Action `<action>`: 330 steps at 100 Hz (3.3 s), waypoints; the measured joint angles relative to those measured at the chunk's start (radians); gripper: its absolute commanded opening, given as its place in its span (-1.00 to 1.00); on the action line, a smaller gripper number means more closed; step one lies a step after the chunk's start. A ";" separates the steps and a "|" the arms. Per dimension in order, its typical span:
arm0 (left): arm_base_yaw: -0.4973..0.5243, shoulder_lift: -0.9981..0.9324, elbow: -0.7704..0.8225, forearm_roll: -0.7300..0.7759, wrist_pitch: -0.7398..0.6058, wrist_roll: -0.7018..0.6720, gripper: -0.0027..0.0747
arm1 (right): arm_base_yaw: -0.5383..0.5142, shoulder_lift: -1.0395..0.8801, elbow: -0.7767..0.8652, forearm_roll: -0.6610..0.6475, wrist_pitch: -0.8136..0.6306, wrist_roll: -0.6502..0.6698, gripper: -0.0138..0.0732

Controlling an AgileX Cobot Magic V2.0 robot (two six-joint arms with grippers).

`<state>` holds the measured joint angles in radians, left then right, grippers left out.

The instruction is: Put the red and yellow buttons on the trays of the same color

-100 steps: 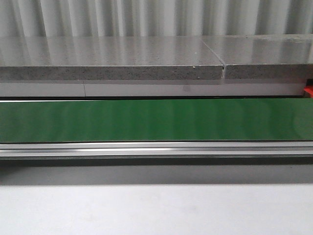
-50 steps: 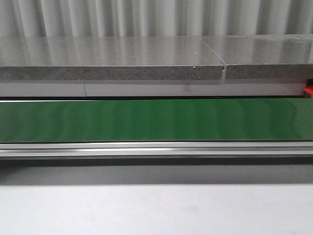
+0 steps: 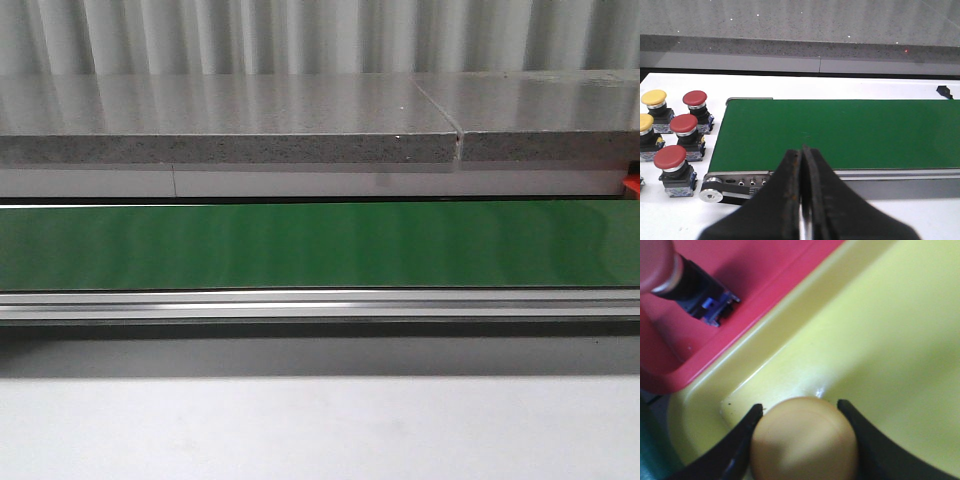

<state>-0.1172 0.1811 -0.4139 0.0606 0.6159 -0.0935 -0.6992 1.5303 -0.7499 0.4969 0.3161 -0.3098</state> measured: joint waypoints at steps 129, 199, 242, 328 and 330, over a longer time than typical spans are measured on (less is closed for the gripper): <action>0.000 0.000 0.000 0.000 0.000 0.000 -0.99 | 0.134 -0.280 0.000 0.093 -0.055 -0.018 0.85; 0.000 0.000 0.000 0.000 0.000 0.000 -0.99 | 0.711 -0.700 0.000 0.093 0.095 -0.333 0.82; 0.000 0.000 0.000 0.000 0.000 0.000 -0.99 | 0.711 -0.769 0.092 0.093 0.122 -0.340 -0.83; 0.000 0.000 0.002 0.000 -0.002 0.000 -0.99 | 0.711 -0.769 0.092 0.093 0.127 -0.340 -0.84; 0.000 0.000 0.002 0.000 -0.002 0.000 -0.99 | 0.711 -0.769 0.092 0.093 0.127 -0.340 -0.84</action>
<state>-0.1172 0.1811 -0.4117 0.0606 0.6141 -0.0935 0.0117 0.7618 -0.6577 0.5899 0.4428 -0.6495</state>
